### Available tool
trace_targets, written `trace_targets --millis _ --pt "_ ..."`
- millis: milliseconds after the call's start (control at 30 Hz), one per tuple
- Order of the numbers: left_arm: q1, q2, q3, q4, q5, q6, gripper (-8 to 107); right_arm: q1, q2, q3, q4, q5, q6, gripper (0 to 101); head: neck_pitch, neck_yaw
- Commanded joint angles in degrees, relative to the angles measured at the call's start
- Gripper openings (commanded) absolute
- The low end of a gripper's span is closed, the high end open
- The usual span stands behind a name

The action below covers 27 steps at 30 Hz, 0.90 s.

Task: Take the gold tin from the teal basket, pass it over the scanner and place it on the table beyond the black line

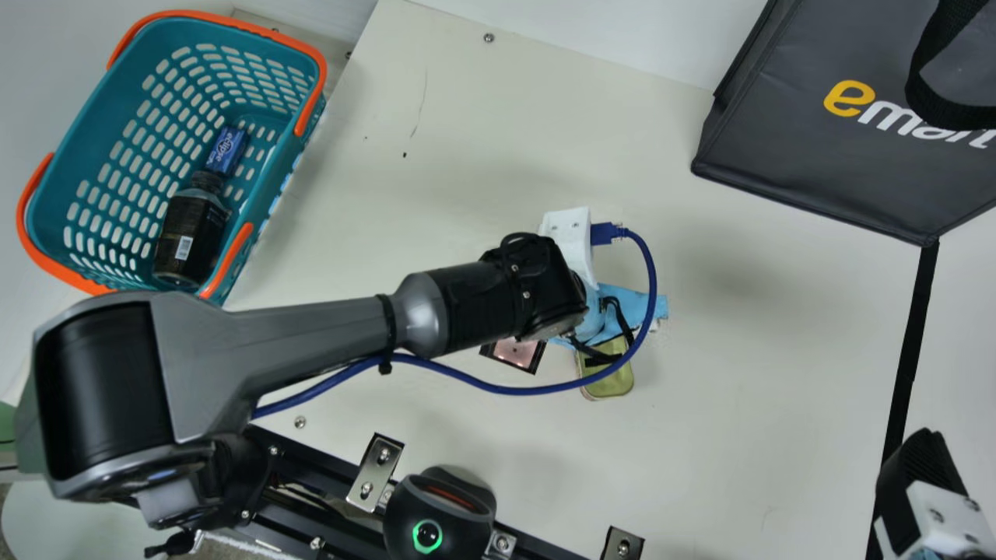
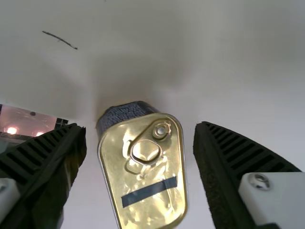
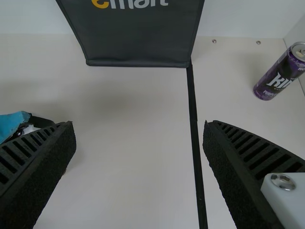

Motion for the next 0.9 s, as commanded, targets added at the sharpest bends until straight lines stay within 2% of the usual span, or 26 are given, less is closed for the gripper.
trace_targets --millis 0,100,267,467,633,867 --pt "0.2 -0.5 0.6 -0.8 -0.8 0.5 82 0.0 0.0 0.0 0.0 0.0 0.0 95 -1.7 0.1" --pt "0.7 -2.0 2.2 -2.4 -2.2 2.2 90 0.0 0.0 0.0 0.0 0.0 0.0 95 -1.7 0.1" --pt "2.5 -6.1 6.5 -6.8 -5.1 8.9 90 0.0 0.0 0.0 0.0 0.0 0.0 95 -1.7 0.1" --pt "5.9 -13.5 12.3 -13.4 -6.7 22.3 90 0.0 0.0 0.0 0.0 0.0 0.0 95 -1.7 0.1" --pt "10.3 -20.2 16.2 -17.9 -4.9 33.8 90 0.0 0.0 0.0 0.0 0.0 0.0 95 -1.7 0.1" --pt "18.5 -30.1 20.2 -21.9 1.1 48.0 90 0.0 0.0 0.0 0.0 0.0 0.0 95 -1.7 0.1"
